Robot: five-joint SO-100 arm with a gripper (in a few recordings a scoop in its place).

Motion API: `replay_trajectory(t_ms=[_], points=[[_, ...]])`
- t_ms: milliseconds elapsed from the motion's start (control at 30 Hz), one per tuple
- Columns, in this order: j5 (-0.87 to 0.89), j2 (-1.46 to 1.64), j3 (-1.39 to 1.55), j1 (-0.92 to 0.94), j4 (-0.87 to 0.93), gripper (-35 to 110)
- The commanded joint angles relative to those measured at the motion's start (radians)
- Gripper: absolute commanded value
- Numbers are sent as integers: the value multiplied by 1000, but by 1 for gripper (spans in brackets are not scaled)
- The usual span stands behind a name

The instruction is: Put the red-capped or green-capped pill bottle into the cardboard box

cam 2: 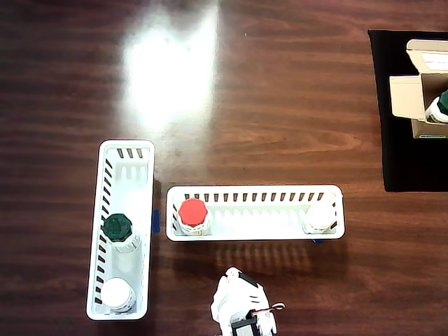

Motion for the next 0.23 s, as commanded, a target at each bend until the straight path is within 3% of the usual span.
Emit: replay_trajectory(t_ms=[0, 200], points=[[9, 83, -2, -52, 12, 1], [6, 83, -2, -52, 12, 1]])
